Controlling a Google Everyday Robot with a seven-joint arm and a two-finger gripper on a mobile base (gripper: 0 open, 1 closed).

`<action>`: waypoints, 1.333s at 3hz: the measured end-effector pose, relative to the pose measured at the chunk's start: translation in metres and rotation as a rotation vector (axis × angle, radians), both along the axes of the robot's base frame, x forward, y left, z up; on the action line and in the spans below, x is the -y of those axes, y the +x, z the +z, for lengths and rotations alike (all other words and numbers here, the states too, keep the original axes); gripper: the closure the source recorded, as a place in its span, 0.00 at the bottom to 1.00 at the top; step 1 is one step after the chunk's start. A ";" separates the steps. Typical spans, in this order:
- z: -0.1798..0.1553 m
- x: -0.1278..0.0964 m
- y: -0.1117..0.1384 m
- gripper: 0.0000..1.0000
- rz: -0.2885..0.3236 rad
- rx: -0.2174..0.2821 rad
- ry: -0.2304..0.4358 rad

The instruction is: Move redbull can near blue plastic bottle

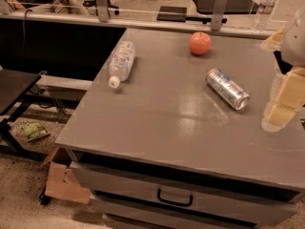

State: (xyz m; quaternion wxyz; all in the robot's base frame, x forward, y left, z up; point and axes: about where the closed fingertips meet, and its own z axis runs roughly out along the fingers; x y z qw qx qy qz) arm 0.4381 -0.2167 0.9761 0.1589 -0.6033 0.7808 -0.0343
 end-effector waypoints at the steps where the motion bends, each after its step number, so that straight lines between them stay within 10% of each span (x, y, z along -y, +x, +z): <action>1: 0.000 0.000 0.000 0.00 0.000 0.000 0.000; 4: -0.017 0.029 0.038 0.00 -0.168 0.262 0.304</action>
Offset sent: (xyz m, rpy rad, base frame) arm 0.0308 -0.0190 0.0017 0.1761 -0.2092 -0.1376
